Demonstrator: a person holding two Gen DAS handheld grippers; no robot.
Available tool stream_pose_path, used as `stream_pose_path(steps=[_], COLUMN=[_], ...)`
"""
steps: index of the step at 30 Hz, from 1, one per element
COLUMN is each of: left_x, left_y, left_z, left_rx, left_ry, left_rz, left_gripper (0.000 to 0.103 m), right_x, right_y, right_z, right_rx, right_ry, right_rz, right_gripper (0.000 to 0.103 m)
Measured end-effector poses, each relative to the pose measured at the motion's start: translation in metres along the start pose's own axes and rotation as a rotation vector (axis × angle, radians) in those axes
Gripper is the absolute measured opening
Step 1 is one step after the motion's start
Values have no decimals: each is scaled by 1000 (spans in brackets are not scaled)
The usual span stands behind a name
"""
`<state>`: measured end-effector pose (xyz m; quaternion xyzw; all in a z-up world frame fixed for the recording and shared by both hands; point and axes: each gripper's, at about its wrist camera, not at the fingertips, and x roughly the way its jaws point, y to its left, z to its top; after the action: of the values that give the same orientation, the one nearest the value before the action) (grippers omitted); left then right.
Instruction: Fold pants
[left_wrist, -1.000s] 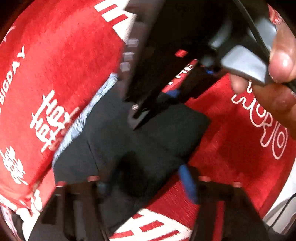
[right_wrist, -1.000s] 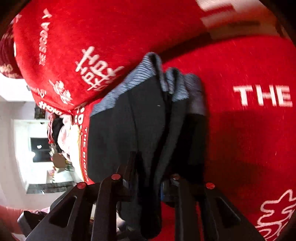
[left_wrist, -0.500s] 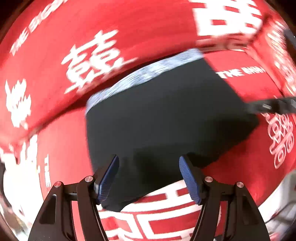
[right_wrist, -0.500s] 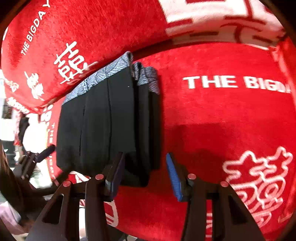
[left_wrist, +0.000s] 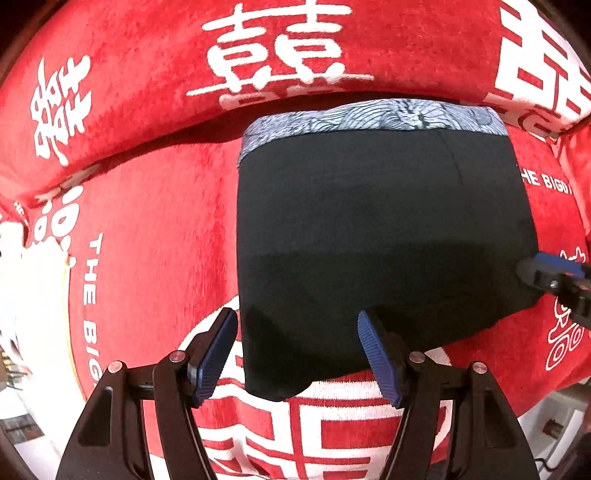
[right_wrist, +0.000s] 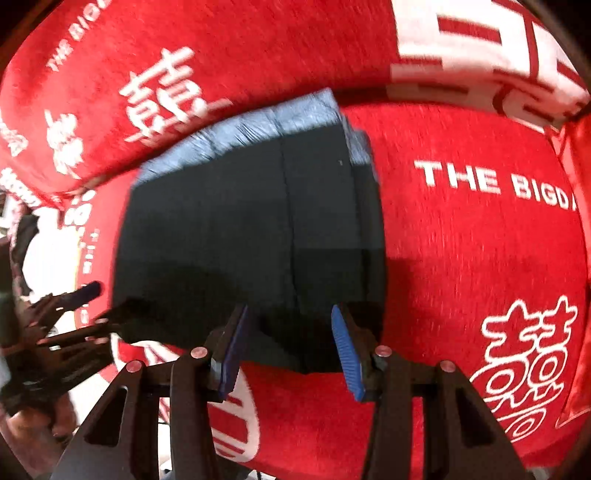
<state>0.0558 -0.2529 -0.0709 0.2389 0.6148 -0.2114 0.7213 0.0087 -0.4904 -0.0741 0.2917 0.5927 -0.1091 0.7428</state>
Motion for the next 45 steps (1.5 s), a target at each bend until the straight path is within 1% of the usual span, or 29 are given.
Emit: stream_pose_path(steps=[3,8,9,10,11,13,21,25,28,32,36,39,42,43,45], left_x=[2,4,4,2,2,0,7,7,6,4,3,1,0,1,0], left_y=[10,22,23,22,24,28,44,50,56,65,74,83,92,95,100], left_z=[3,4,4,3,3,1,-8,-13,-17,-24,-31,-37,-42,-44,-46], left_rx=[-20,-35,-36,-38,-42,-52,-92,-102,-117,-129,-137,-154,-179,-188,-200], left_ry=[5,9,10,12,11,-1,37,45,49,57,63,61,61,62,60], left_rz=[-12,-23,-22,-20,-9,2,-10,-11,-12,-10,-8,-30,-58,-61,-61], left_gripper=[69,69,69,78,90,90,90,90,90,90,90,90,91,102,103], right_x=[1,6,7,7,8,8,8,7,3,-8,-16,-16,-11,-9,-7], right_y=[3,17,19,19,20,22,26,32,40,55,74,85,97,101,109], right_z=[1,1,1,0,0,0,0,-1,-4,-14,-26,-34,-35,-36,-38], right_rx=[-10,-79,-83,-83,-84,-86,-85,-79,-90,-108,-141,-150,-162,-167,-176], right_ry=[-1,13,13,12,9,8,10,20,15,-9,-29,-17,-6,-4,1], right_rz=[-12,-62,-69,-71,-77,-88,-113,-134,-161,-151,-120,-88,-60,-55,-46], right_gripper=[54,66,67,69,70,71,73,77,78,78,81,83,87,90,90])
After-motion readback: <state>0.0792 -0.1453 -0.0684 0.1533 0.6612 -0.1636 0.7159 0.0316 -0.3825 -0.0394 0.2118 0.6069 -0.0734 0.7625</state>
